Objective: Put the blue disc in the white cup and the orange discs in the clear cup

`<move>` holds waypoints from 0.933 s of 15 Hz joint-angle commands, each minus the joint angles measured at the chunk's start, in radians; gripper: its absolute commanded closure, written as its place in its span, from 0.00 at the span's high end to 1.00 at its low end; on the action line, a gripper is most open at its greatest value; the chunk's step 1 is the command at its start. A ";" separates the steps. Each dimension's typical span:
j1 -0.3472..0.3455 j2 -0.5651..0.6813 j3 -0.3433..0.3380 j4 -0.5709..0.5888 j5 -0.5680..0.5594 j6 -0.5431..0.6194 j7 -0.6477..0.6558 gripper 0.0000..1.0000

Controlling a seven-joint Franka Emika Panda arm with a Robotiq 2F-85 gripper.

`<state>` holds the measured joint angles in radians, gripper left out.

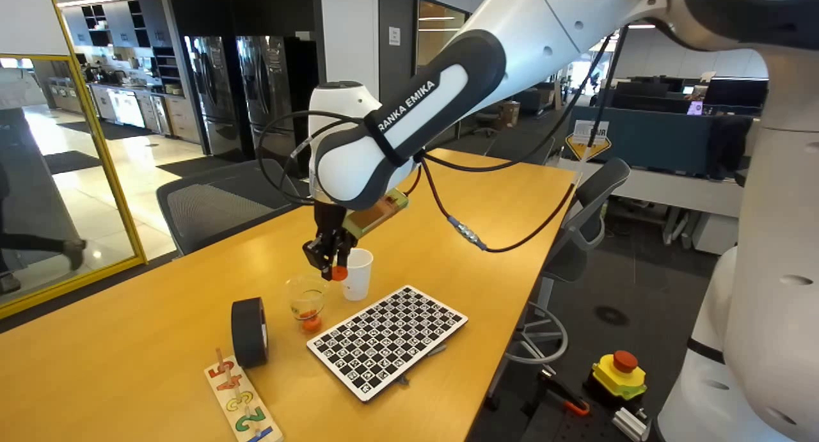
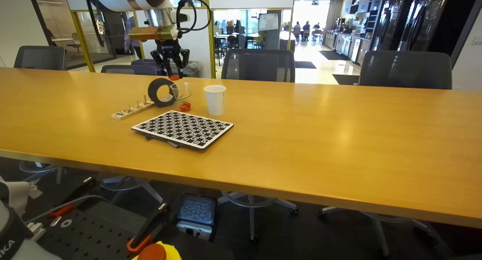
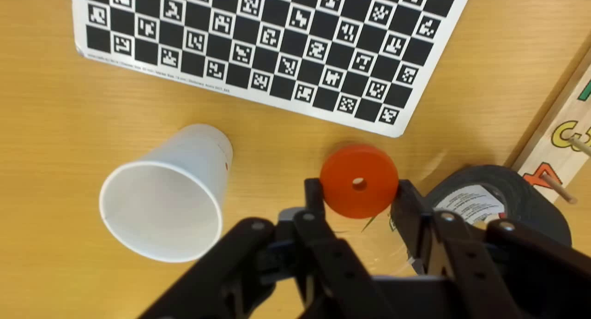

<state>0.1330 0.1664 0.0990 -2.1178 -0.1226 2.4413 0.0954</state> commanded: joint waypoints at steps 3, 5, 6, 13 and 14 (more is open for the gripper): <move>-0.026 0.177 0.019 0.240 0.101 -0.060 -0.159 0.21; -0.030 0.219 0.024 0.291 0.123 -0.081 -0.182 0.21; -0.032 0.234 0.026 0.312 0.132 -0.090 -0.191 0.21; -0.038 0.293 0.031 0.392 0.154 -0.145 -0.214 0.21; -0.039 0.298 0.033 0.399 0.158 -0.155 -0.217 0.21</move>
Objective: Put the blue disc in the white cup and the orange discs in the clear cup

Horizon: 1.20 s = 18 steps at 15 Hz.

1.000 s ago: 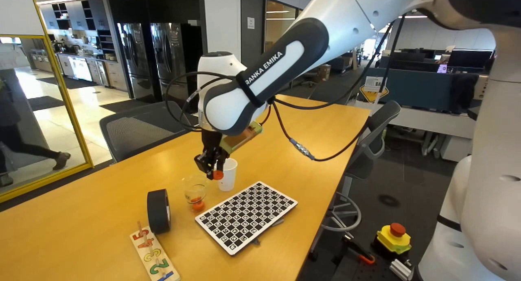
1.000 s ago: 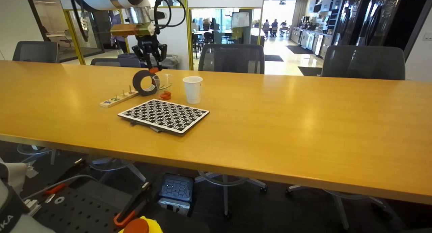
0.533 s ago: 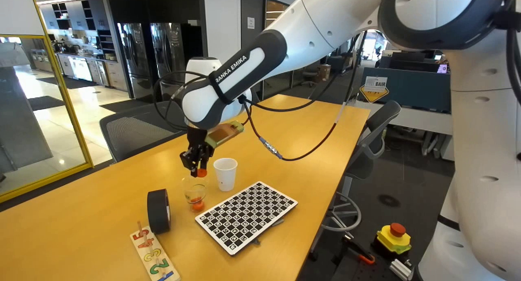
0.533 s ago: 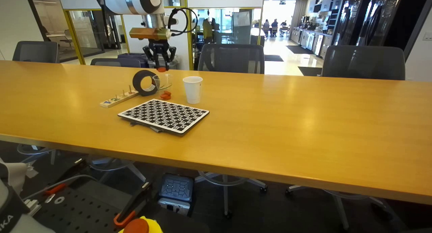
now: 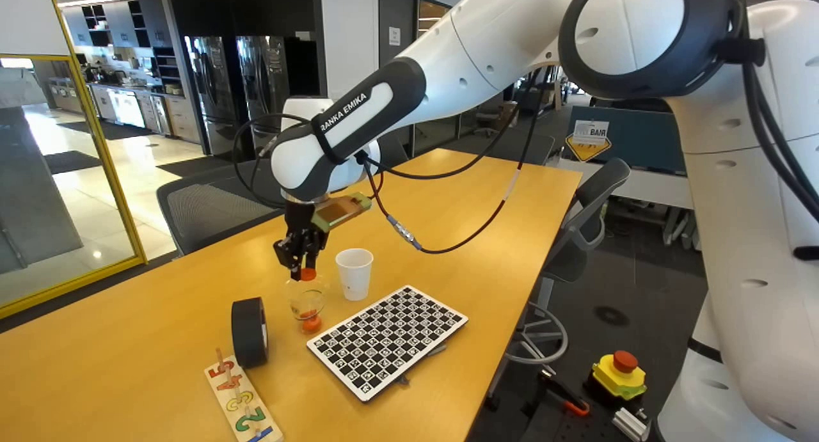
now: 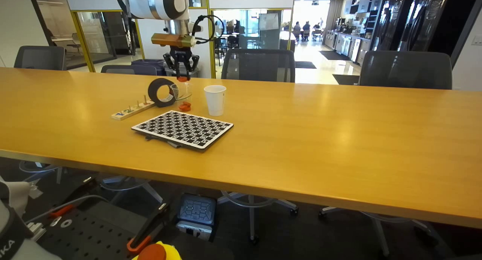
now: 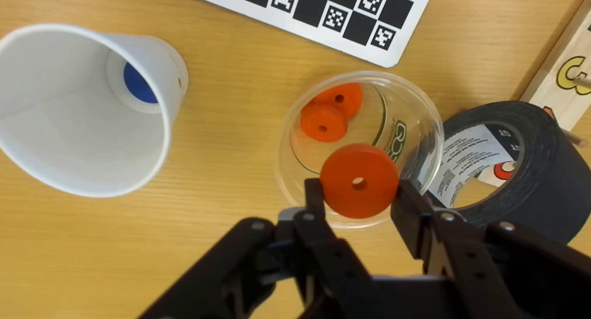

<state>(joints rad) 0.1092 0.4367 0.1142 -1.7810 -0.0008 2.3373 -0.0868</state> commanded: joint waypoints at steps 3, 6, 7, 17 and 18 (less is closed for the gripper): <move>-0.016 0.034 0.020 0.072 0.049 -0.066 -0.039 0.21; -0.012 0.040 0.018 0.081 0.055 -0.080 -0.027 0.69; -0.013 0.040 0.018 0.080 0.055 -0.084 -0.026 0.75; -0.022 -0.166 -0.035 -0.108 -0.013 -0.233 -0.006 1.00; -0.031 -0.212 -0.045 -0.152 -0.015 -0.260 -0.003 1.00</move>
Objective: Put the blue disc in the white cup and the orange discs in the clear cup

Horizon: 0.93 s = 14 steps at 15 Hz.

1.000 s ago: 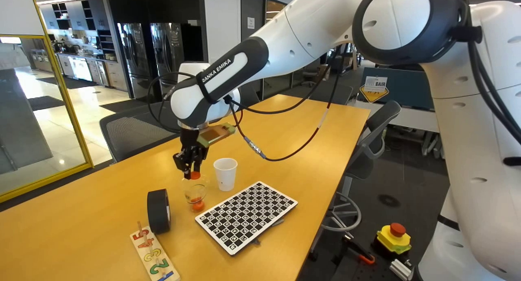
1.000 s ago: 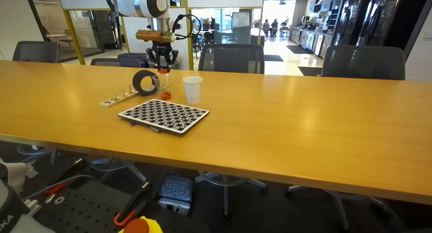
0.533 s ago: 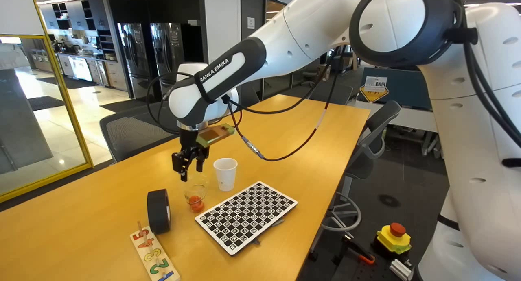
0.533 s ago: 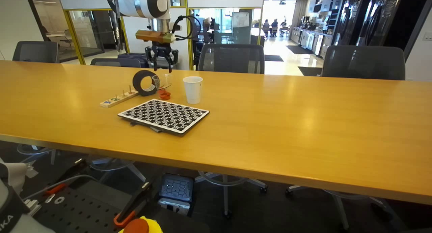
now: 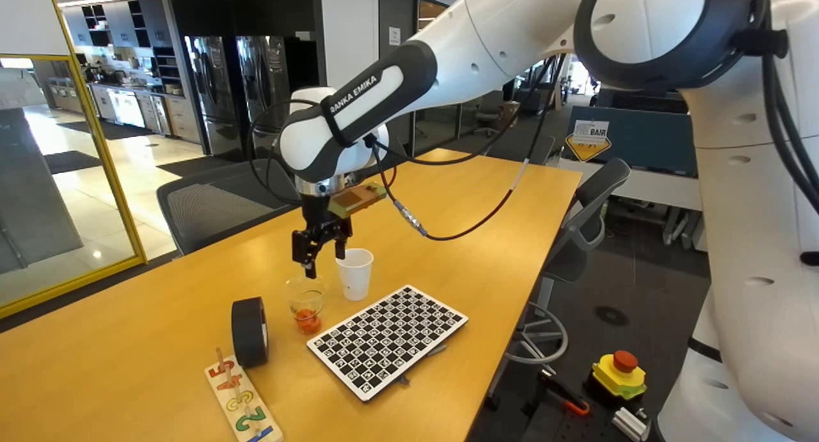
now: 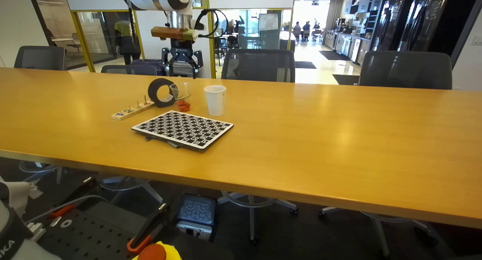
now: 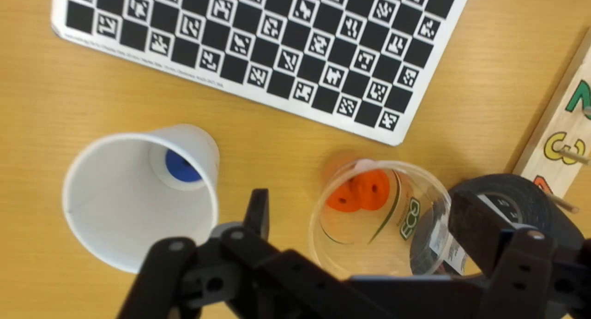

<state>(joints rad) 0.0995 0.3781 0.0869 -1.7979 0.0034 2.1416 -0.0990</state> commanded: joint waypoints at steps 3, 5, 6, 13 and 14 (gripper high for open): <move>-0.054 -0.296 -0.042 -0.272 -0.011 -0.122 -0.005 1.00; -0.071 -0.399 -0.054 -0.370 -0.003 -0.140 -0.006 1.00; -0.078 -0.453 -0.061 -0.420 -0.004 -0.143 -0.006 1.00; -0.097 -0.828 -0.103 -0.730 0.004 -0.125 -0.022 1.00; -0.097 -0.876 -0.114 -0.758 -0.002 -0.136 -0.041 1.00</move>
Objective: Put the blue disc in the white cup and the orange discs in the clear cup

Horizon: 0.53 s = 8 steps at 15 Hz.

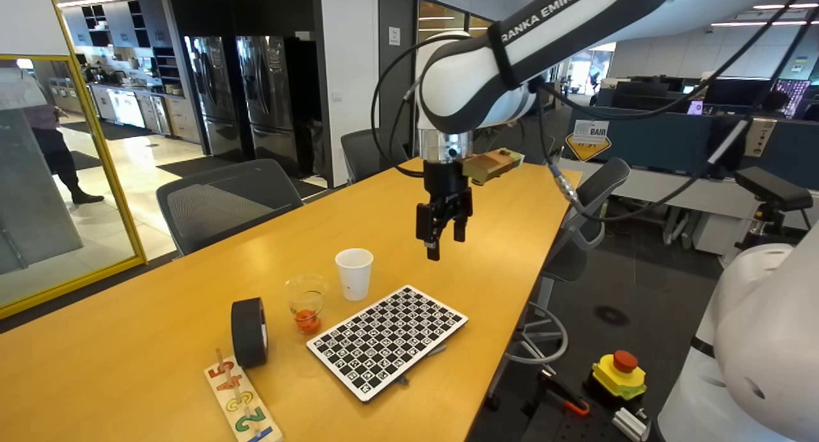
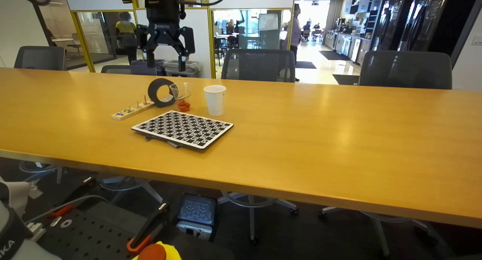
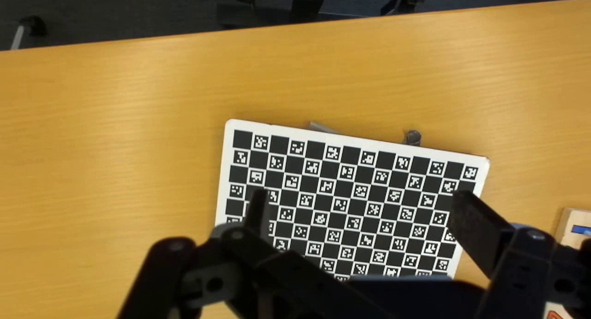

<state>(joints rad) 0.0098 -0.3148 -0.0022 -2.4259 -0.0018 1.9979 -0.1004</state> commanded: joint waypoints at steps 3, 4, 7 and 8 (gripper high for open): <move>-0.015 -0.339 -0.062 -0.225 -0.001 0.028 -0.071 1.00; -0.021 -0.380 -0.075 -0.240 -0.001 0.012 -0.078 1.00; -0.042 -0.439 -0.088 -0.238 -0.030 -0.083 -0.071 1.00; -0.048 -0.449 -0.087 -0.235 -0.042 -0.109 -0.064 1.00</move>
<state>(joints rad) -0.0126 -0.6922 -0.0899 -2.6466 -0.0111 1.9539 -0.1613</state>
